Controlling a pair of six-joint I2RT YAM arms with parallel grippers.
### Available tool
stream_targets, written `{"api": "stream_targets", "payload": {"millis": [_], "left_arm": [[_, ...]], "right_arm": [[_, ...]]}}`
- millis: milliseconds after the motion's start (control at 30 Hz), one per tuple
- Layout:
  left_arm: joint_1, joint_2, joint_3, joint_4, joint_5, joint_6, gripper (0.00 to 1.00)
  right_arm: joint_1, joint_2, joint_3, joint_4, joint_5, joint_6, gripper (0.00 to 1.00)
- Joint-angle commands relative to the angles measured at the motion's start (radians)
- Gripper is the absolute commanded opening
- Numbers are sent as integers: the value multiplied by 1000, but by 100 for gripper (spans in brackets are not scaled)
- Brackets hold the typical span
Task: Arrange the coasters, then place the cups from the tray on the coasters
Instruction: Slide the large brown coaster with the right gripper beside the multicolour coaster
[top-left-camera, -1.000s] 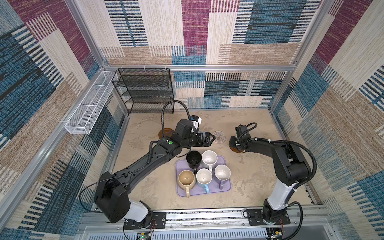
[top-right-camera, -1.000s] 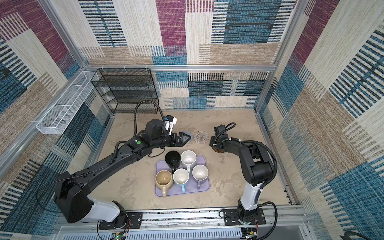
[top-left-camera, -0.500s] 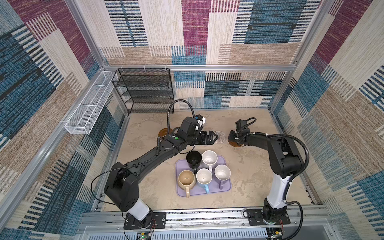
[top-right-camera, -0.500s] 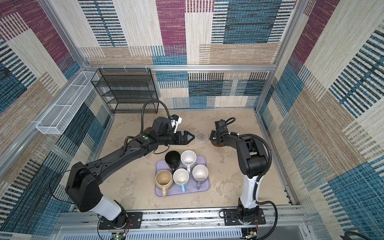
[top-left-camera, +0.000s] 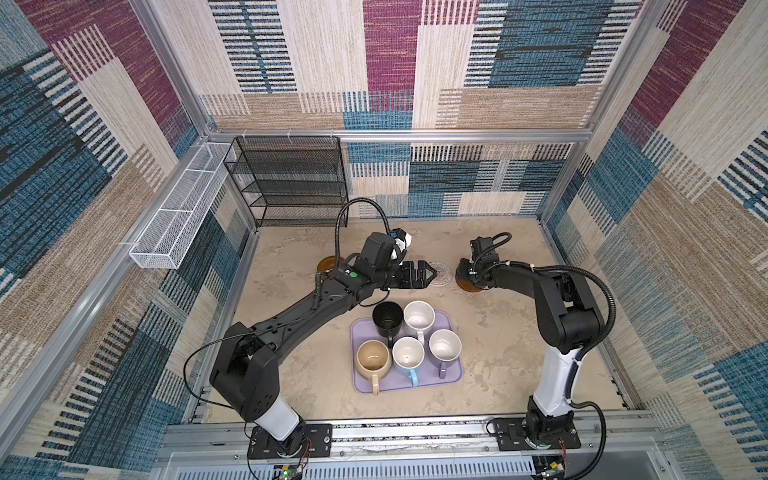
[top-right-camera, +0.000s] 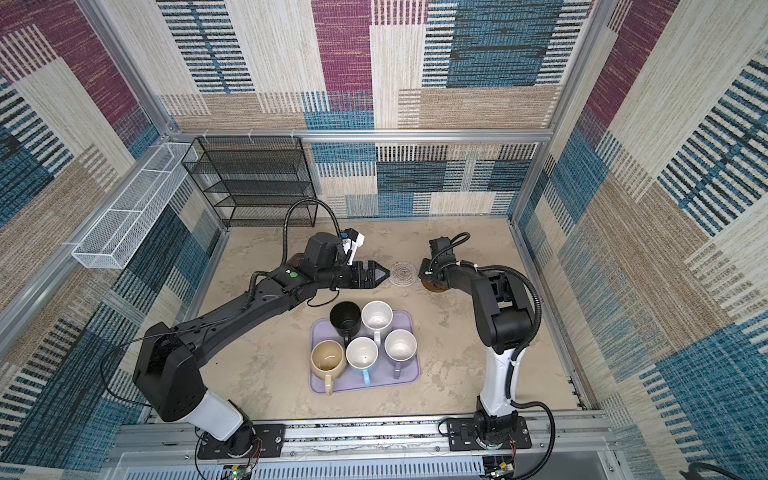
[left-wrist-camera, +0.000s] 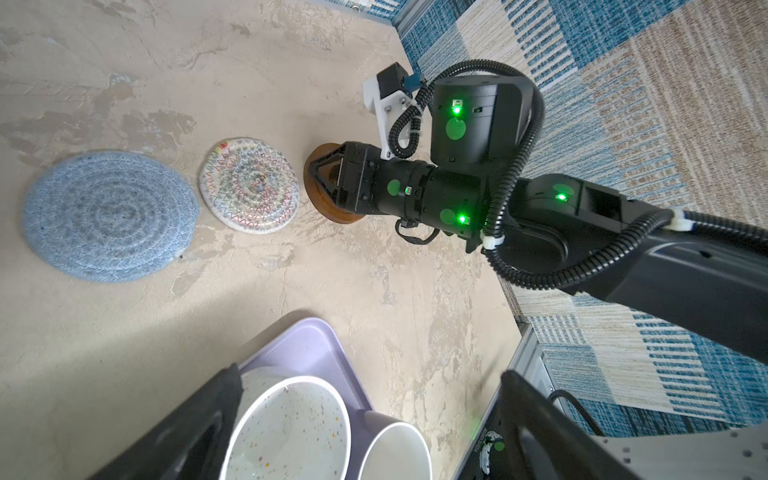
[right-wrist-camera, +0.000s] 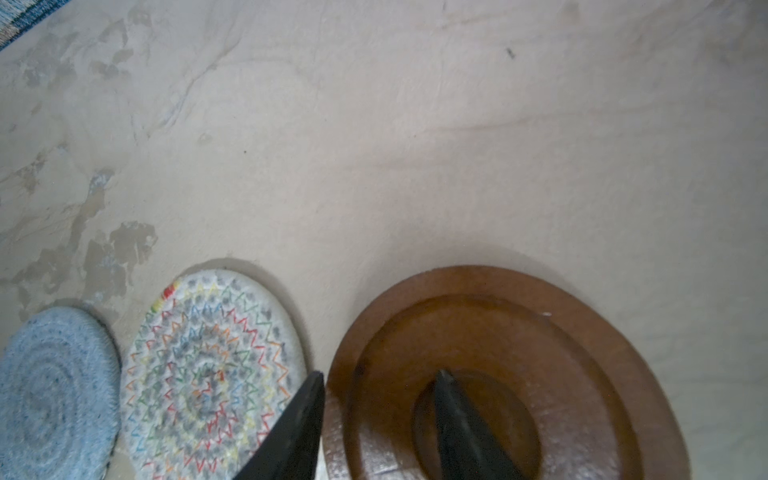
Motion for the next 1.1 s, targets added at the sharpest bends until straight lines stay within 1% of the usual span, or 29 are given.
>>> {"api": "stream_targets", "payload": {"millis": [0, 400, 700, 867, 967, 1067], "left_arm": [[1, -2, 14, -12, 5, 26, 99], [1, -18, 10, -14, 0, 19, 99], [1, -26, 5, -17, -1, 14, 98], [2, -49, -4, -21, -16, 21, 99], [3, -80, -13, -46, -45, 40, 99], [3, -119, -17, -94, -80, 60, 99]], "right_arm": [[1, 11, 22, -50, -1, -17, 47], [1, 20, 64, -67, 8, -34, 47], [1, -12, 92, -80, 36, -59, 47], [1, -84, 73, -71, 33, -76, 48], [2, -152, 55, -83, 30, -91, 50], [4, -243, -1, -70, -1, -102, 54]]}}
